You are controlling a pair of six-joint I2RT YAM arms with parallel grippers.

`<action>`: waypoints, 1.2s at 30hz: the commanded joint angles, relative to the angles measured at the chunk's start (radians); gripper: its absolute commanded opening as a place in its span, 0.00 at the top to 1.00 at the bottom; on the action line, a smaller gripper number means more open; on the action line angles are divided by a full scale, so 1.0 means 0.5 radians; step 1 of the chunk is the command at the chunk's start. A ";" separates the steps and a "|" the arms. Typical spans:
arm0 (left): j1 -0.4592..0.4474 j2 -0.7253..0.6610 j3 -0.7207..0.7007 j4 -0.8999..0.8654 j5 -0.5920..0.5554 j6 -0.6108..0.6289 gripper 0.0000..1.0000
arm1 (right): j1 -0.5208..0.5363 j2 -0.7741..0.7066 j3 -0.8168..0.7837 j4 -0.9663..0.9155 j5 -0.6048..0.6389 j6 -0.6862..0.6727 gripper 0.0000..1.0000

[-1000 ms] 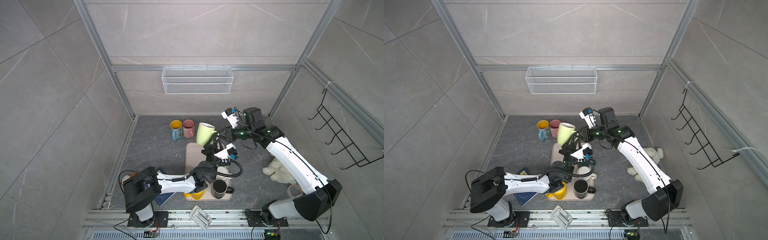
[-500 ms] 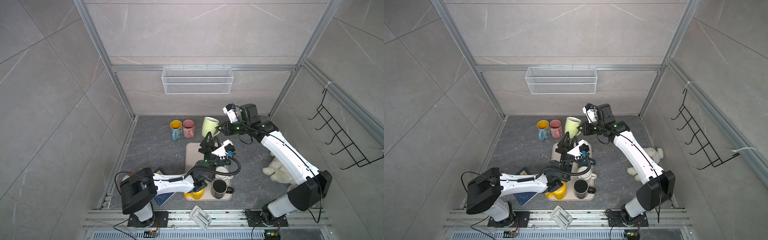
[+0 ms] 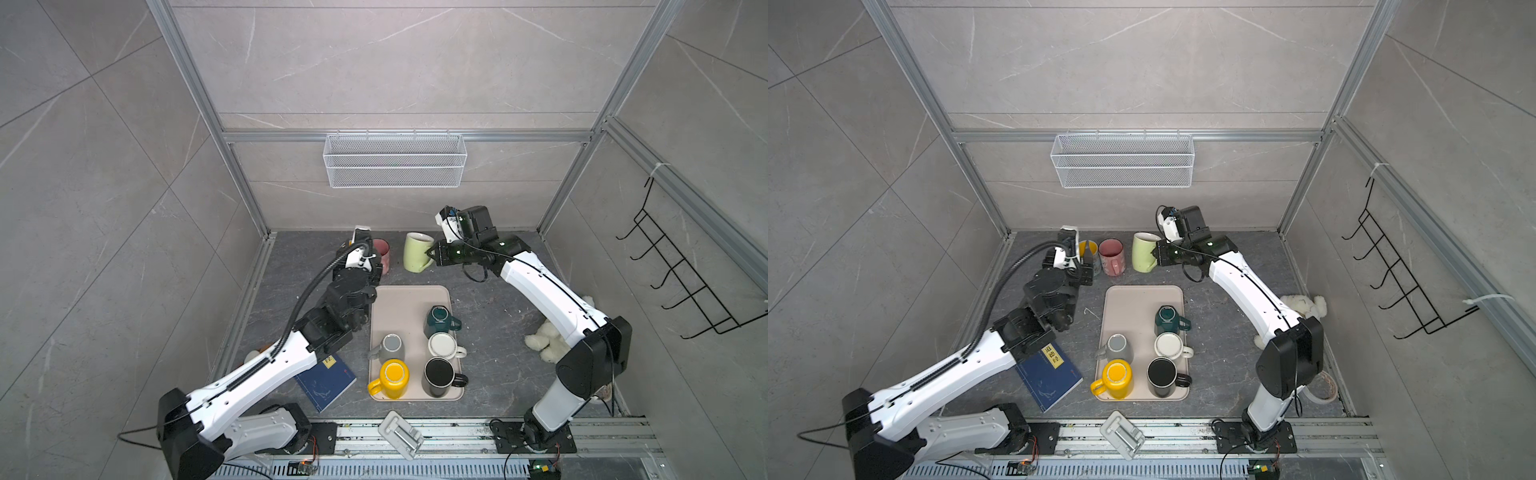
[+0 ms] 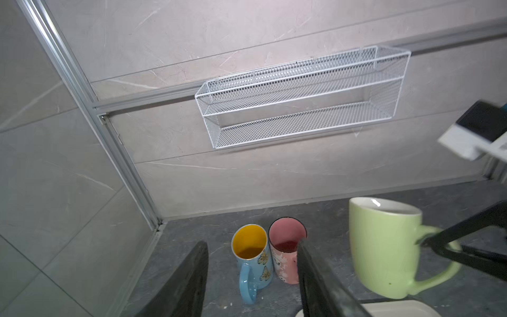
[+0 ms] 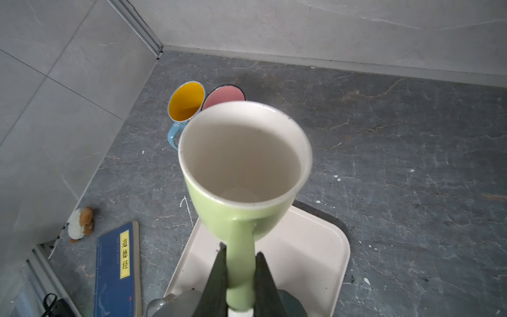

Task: Turn the mug right side up
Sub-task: Place the mug at the top-center of the table.

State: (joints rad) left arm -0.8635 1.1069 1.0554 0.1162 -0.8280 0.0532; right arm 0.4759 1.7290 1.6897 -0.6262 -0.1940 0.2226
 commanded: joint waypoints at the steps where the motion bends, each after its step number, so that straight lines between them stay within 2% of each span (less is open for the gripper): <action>1: 0.076 -0.028 -0.003 -0.421 0.280 -0.499 0.45 | 0.065 0.073 0.156 0.105 0.199 -0.040 1.00; 9: 0.349 -0.002 0.036 -0.690 0.835 -0.821 0.42 | 0.170 0.266 0.255 0.249 0.513 -0.046 1.00; 16: 0.459 0.006 -0.032 -0.680 1.130 -0.938 0.39 | 0.243 0.450 0.314 0.397 0.704 -0.065 1.00; 26: 0.603 0.038 -0.061 -0.680 1.405 -1.052 0.37 | 0.260 0.613 0.305 0.584 0.840 -0.059 1.00; 36: 0.625 0.040 -0.048 -0.724 1.416 -1.062 0.36 | 0.261 0.786 0.358 0.663 0.826 -0.022 1.00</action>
State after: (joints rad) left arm -0.5598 1.1305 1.0222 -0.2409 -0.1425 -0.4629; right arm 0.6029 2.1178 1.8259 -0.3904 0.1955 0.2066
